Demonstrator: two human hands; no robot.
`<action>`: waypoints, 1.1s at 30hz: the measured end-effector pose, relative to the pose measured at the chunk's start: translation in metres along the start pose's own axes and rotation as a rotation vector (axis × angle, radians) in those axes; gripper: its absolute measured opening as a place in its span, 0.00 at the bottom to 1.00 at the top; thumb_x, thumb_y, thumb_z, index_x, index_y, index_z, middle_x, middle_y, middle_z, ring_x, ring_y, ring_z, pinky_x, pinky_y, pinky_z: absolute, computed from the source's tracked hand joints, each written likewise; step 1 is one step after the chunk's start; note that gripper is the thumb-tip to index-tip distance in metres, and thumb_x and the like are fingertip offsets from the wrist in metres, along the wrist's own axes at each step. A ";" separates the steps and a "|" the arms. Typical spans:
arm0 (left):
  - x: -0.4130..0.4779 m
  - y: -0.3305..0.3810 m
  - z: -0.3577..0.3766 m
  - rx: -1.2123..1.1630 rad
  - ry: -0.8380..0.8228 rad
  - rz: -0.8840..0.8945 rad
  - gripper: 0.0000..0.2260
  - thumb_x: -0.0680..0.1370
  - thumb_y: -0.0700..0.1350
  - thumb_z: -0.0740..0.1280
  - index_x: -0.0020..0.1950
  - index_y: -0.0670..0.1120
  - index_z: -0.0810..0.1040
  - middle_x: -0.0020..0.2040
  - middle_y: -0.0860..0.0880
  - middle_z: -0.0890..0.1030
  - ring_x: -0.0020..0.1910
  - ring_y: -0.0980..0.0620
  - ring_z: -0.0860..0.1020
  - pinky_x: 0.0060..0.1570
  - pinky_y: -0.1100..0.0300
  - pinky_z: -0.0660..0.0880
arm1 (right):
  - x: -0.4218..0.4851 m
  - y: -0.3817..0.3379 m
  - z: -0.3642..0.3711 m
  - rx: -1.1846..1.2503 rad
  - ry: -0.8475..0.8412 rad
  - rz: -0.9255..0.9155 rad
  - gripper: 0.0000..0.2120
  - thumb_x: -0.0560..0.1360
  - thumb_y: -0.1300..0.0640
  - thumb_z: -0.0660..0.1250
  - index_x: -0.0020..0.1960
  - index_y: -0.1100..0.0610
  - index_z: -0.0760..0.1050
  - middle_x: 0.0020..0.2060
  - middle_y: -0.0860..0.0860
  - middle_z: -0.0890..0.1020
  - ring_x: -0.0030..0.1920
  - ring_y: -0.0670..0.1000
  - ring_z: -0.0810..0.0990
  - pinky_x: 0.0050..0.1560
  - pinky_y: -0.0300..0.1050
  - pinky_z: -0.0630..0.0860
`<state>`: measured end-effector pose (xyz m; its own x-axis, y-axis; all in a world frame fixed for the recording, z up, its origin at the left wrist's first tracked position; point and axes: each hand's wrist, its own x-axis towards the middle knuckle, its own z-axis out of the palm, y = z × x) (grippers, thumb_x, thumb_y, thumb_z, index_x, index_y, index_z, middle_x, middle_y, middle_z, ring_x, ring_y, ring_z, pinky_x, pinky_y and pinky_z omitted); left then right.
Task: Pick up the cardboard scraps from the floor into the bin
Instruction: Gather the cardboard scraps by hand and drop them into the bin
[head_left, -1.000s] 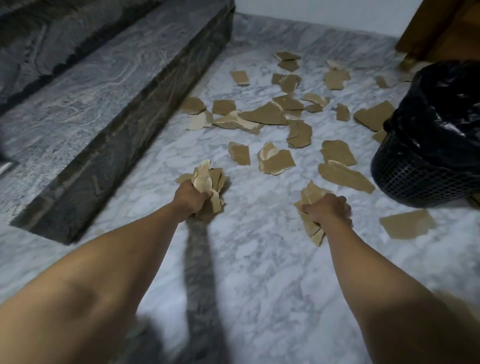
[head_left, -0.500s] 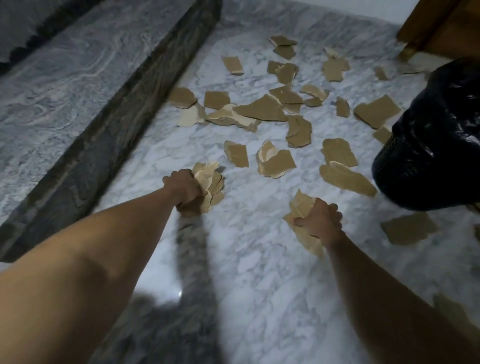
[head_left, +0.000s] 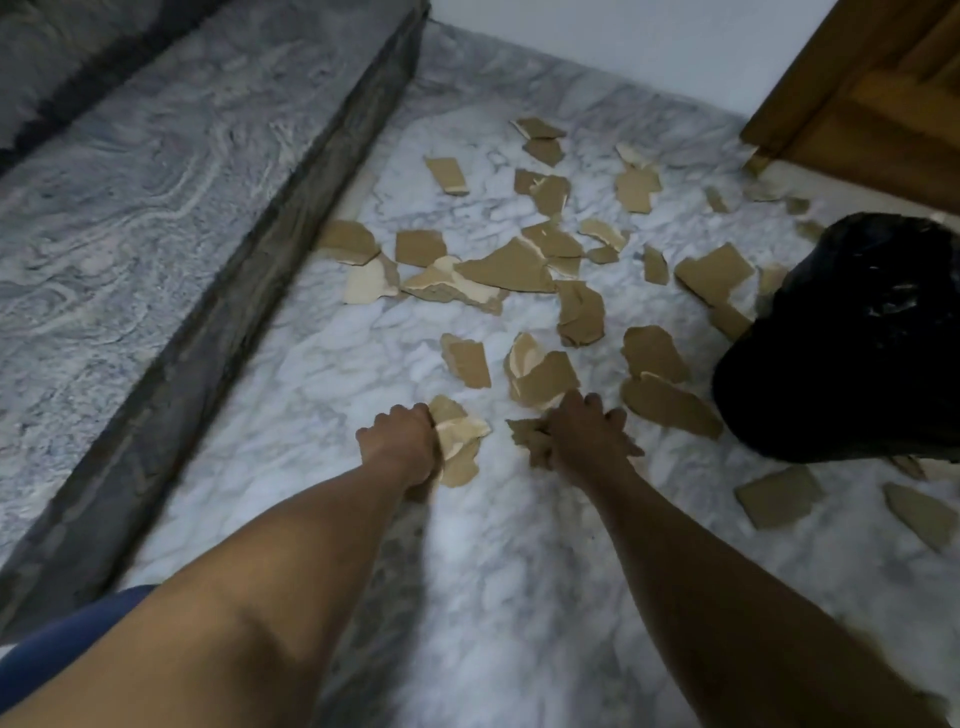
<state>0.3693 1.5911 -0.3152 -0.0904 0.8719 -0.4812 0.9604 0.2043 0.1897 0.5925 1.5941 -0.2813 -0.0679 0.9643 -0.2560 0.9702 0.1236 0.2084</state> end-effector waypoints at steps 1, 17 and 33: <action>0.003 0.003 0.000 0.053 0.016 0.034 0.17 0.73 0.49 0.67 0.61 0.50 0.72 0.55 0.47 0.76 0.55 0.44 0.76 0.54 0.47 0.74 | 0.010 0.003 0.001 -0.005 0.062 -0.040 0.15 0.78 0.59 0.59 0.62 0.54 0.77 0.63 0.55 0.73 0.63 0.60 0.69 0.62 0.60 0.66; 0.024 0.033 0.002 0.125 0.107 -0.063 0.15 0.76 0.48 0.66 0.61 0.50 0.70 0.57 0.47 0.75 0.56 0.44 0.76 0.46 0.52 0.70 | 0.111 0.051 -0.002 0.016 -0.162 -0.410 0.34 0.63 0.45 0.80 0.63 0.50 0.68 0.57 0.50 0.76 0.63 0.57 0.73 0.62 0.61 0.65; 0.043 0.043 -0.016 0.203 -0.066 -0.012 0.17 0.69 0.57 0.70 0.56 0.58 0.74 0.53 0.54 0.79 0.51 0.50 0.80 0.47 0.57 0.74 | 0.121 0.019 -0.004 0.818 -0.320 0.410 0.34 0.69 0.48 0.77 0.71 0.55 0.70 0.71 0.57 0.64 0.69 0.63 0.66 0.64 0.62 0.68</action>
<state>0.4019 1.6448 -0.3139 -0.0914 0.8377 -0.5384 0.9933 0.1151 0.0104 0.6023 1.7145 -0.3050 0.2610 0.7720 -0.5795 0.7747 -0.5257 -0.3515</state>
